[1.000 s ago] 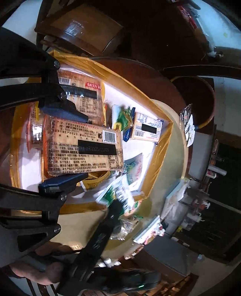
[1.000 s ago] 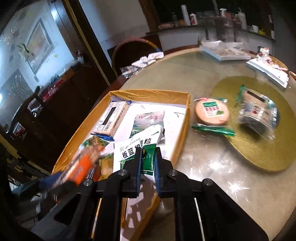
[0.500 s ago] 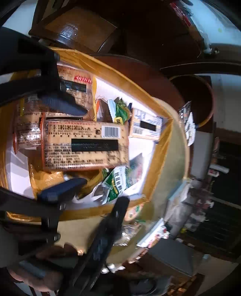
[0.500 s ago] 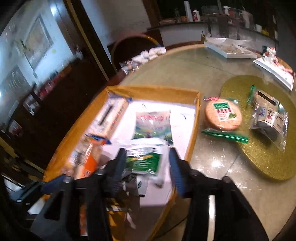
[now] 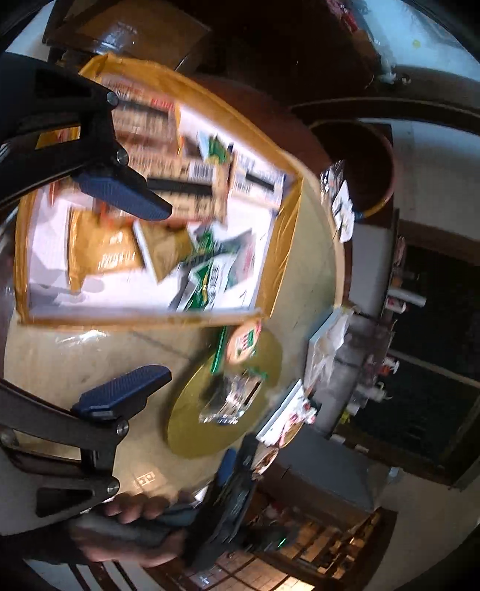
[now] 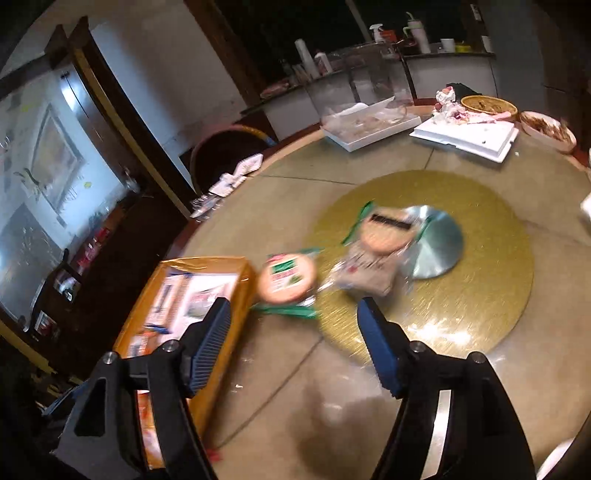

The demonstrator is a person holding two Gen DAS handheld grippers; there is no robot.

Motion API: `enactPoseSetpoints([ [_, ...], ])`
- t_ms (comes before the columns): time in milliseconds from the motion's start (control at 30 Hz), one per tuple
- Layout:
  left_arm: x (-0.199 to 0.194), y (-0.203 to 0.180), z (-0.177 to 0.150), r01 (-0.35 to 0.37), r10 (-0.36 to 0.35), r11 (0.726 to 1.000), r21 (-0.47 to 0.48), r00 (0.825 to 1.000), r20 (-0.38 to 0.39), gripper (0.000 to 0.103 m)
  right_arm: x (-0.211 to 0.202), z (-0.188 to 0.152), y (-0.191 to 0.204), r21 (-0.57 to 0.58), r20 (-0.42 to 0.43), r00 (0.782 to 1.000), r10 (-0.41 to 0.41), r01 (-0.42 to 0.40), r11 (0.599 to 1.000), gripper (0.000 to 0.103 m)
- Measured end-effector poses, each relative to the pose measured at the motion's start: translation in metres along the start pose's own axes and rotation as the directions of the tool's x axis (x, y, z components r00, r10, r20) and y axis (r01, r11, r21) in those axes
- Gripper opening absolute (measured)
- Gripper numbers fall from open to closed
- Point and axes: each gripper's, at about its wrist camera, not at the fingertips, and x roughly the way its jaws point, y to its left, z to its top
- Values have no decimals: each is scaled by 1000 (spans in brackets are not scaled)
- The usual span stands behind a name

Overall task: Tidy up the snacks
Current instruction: 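Grasp the round XiangCong cracker pack with the left gripper while the right grasps the plum bag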

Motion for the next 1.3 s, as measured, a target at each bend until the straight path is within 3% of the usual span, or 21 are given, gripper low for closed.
enactPoseSetpoints([
  [200,-2,-12,0,1,-1,1000,20,1000,-3,81,68,35,-12,-63,-104,987,-120,114,991,71],
  [333,-6,-6,-2,-22,22,1000,17,1000,4,81,104,36,-16,-96,-158,974,-165,151,984,71],
  [533,-3,3,-3,-5,5,1000,0,1000,-17,81,93,2,-4,-135,-185,969,-162,138,981,71],
  [700,3,0,2,2,-3,1000,-15,999,-36,81,108,-7,-11,-123,-197,946,-256,235,964,71],
  [733,2,-2,2,6,-7,1000,-12,999,-35,81,110,-6,-14,-99,-209,947,-244,228,969,62],
  [833,0,-10,4,-7,8,1000,19,1000,-28,81,97,-10,-18,-70,-203,947,-250,241,968,58],
  [967,12,-28,14,10,-7,998,59,998,-59,81,63,-45,-22,-34,-201,949,-244,242,970,57],
  [1100,54,-62,28,35,-18,991,130,991,-134,81,21,-79,-39,57,-189,958,-214,228,972,57],
  [1200,88,-78,39,53,-30,992,111,979,-201,81,-8,-101,-55,110,-174,961,-213,234,966,57],
  [1300,129,-95,55,11,19,992,122,971,-238,81,-25,-113,-70,162,-160,969,-187,212,964,57],
])
